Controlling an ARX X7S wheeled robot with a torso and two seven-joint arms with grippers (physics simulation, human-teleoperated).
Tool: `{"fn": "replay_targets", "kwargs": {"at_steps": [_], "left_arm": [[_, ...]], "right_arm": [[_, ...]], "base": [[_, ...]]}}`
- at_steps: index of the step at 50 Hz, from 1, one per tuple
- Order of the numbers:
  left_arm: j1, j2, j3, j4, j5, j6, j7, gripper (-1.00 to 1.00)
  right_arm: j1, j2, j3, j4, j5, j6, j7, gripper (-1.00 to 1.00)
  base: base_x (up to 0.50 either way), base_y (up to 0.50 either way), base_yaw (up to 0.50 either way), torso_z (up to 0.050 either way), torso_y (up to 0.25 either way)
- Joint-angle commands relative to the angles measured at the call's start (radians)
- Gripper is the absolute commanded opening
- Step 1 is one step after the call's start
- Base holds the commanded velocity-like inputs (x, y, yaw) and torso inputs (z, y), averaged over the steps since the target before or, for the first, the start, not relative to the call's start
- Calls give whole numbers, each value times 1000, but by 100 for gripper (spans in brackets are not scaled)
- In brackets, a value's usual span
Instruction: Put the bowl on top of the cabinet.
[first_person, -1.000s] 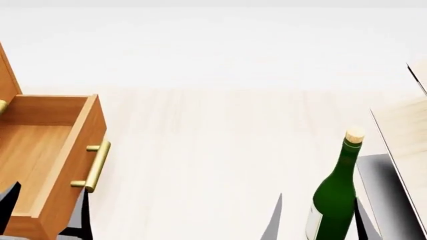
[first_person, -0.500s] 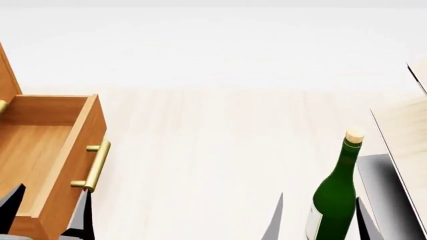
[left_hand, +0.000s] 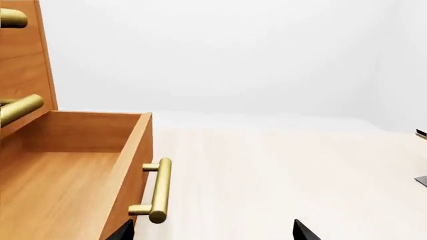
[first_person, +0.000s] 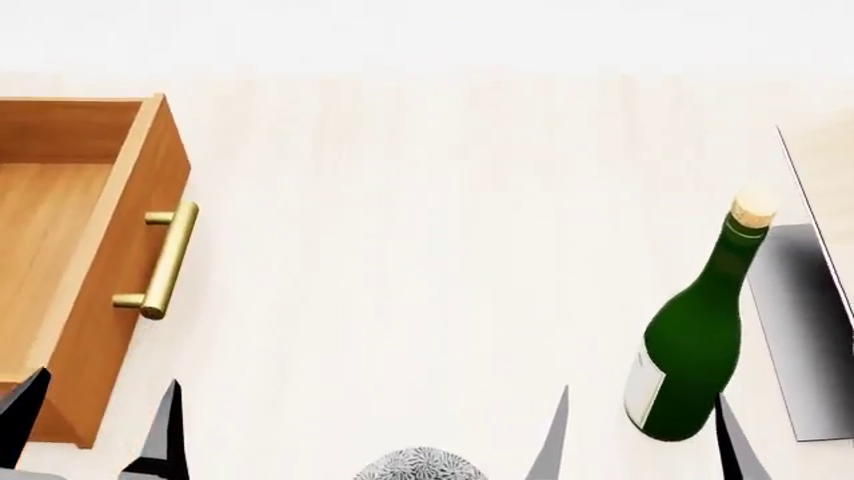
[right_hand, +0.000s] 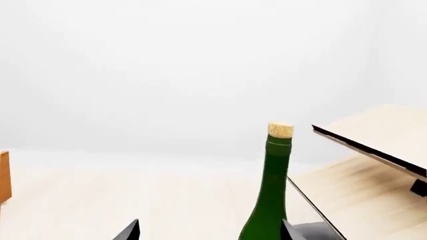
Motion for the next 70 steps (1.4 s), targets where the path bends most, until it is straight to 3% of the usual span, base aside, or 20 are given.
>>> {"fn": "replay_targets", "kwargs": {"at_steps": [1,15,23,25,30,31,36,37,39,43,44,49,54,61,70], "left_arm": [[2,10,-13,-7,14,20,25,100],[3,1,-9,3,4,21,24,100],[-70,-33,16,41,-12,-103,11,100],[-156,-67,19,90,-98,-248,34,100],[-271,-96,12,163,-171,-362,42,100],[-350,-125,66,185,-167,-429,64,100],[-352,-125,67,186,-169,-431,62,100],[-454,-157,174,194,-109,-474,98,100],[-508,-193,249,203,-78,-478,156,100],[-524,-201,267,207,-77,-488,169,100],[-648,-219,342,210,-123,-638,240,100],[-779,-245,518,185,-109,-765,344,100],[-820,-249,577,180,-99,-792,373,100],[-907,-261,745,164,-92,-798,507,100],[-948,-223,789,73,-74,-786,538,100]], "right_arm": [[0,-12,19,1,-13,2,-12,100],[-1,-4,15,-1,-10,1,-6,100],[5,-3,10,20,-13,-6,-2,100],[6,-2,8,23,-12,-6,-1,100],[8,2,8,22,-10,-4,4,100],[9,3,7,20,-12,0,5,100],[10,6,5,20,-10,0,9,100],[10,10,3,17,-16,7,9,100],[8,14,1,10,-18,12,10,100],[8,17,-1,10,-17,11,12,100],[6,20,-1,7,-19,12,12,100],[2,27,-1,0,-19,17,14,100],[0,31,1,3,-16,12,16,100],[-2,39,0,8,-12,10,13,100],[-5,43,-2,21,-13,-1,16,100]], "base": [[0,0,0,0,-250],[0,0,0,0,-250],[0,0,0,0,-77],[0,0,0,0,0],[0,0,0,0,0],[0,0,0,0,0],[0,0,0,0,0],[0,0,0,0,0],[0,0,0,0,0],[0,0,0,0,0],[0,0,0,0,0],[0,0,0,0,0],[0,0,0,0,0],[0,0,0,0,0],[0,0,0,0,0]]}}
